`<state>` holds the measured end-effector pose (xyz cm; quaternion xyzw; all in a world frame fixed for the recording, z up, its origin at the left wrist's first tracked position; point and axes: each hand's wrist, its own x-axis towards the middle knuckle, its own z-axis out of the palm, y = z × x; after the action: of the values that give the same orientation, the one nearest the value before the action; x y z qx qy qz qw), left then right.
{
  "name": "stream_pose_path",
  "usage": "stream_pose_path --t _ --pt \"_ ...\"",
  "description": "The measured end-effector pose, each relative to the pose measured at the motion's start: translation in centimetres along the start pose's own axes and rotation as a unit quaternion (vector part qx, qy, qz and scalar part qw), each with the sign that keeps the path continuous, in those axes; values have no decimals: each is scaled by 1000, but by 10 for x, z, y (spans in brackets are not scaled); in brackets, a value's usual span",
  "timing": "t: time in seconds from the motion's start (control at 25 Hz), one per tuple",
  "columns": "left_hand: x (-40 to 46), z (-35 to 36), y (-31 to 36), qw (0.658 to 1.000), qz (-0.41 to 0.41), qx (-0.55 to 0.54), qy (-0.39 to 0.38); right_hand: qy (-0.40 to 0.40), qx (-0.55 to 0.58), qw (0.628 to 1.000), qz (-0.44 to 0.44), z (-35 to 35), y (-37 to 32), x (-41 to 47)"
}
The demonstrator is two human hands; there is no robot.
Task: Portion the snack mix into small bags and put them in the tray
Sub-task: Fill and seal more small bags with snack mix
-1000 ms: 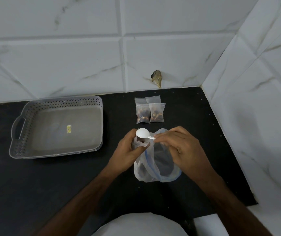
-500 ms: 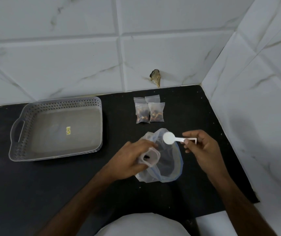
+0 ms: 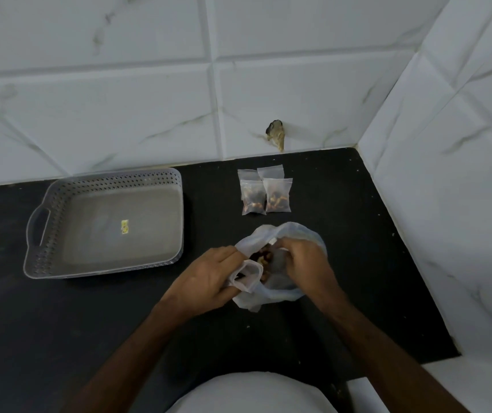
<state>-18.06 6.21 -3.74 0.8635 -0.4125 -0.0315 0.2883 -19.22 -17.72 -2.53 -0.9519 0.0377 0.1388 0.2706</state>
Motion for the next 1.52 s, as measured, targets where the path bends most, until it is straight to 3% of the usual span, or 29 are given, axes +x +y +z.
stream_pose_path --t 0.12,0.16,0.2,0.28,0.32,0.56,0.8,1.12,1.32,1.52 --pt "-13 -2 -7 999 -34 -4 26 -245 -77 952 169 -27 -17 14" --pt "-14 -1 -7 999 -41 -4 29 -244 -60 950 187 -26 -17 16" --pt "-14 1 -7 998 -46 -5 34 -187 -47 969 156 -21 -13 13" --pt "-13 2 -5 997 -58 -6 42 0 -39 997 69 -15 -20 -2" --pt "-12 4 -4 997 -64 -12 43 37 -48 998 21 -14 -17 -13" --pt "-6 15 4 996 -62 -52 30 30 -165 986 5 -10 -2 7" --pt "-3 15 2 990 -82 -103 44 21 -121 992 -42 -16 0 5" --pt "3 14 -3 993 -81 -83 27 23 -174 984 -40 2 4 24" --pt "4 15 -4 992 -84 -92 33 -10 -79 995 -54 -3 9 25" --pt "2 15 -5 992 -82 -94 34 39 -192 980 -40 -1 11 25"
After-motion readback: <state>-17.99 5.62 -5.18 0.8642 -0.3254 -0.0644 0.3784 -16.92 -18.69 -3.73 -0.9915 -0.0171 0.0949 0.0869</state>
